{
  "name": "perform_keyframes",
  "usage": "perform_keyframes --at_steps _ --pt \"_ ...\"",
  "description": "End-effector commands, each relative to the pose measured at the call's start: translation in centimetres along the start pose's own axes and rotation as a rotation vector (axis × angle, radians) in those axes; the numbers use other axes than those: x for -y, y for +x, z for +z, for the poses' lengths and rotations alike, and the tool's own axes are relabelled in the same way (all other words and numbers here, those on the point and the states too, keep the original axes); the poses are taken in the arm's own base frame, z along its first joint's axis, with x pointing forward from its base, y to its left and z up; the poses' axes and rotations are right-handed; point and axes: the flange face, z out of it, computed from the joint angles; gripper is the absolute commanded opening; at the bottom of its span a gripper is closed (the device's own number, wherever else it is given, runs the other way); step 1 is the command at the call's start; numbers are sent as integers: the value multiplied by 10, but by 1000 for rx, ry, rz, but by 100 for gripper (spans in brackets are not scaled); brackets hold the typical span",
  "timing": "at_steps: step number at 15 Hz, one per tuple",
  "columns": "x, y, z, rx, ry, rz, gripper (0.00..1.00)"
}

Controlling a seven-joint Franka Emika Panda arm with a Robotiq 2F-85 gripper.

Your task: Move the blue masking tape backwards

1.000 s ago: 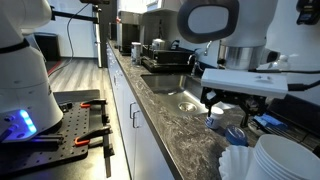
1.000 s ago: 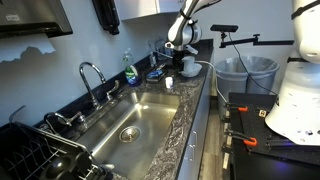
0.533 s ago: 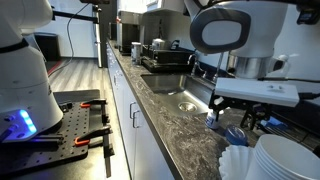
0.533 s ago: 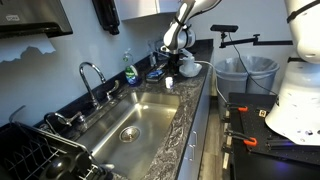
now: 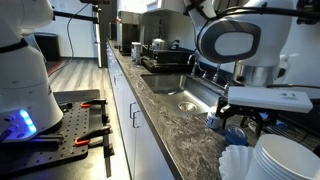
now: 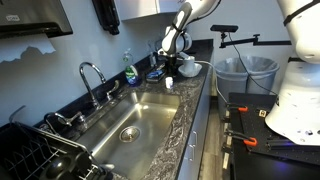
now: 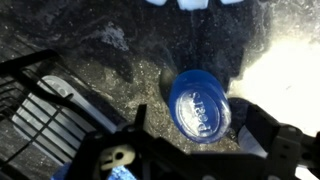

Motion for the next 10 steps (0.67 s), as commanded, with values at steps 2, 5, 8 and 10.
perform_keyframes --at_steps 2,5,8,10 --pt "-2 10 12 -18 27 -46 100" --pt "3 11 22 -18 48 -57 100" --pt "5 4 28 -6 56 -58 100" --pt "4 0 31 0 55 -56 100"
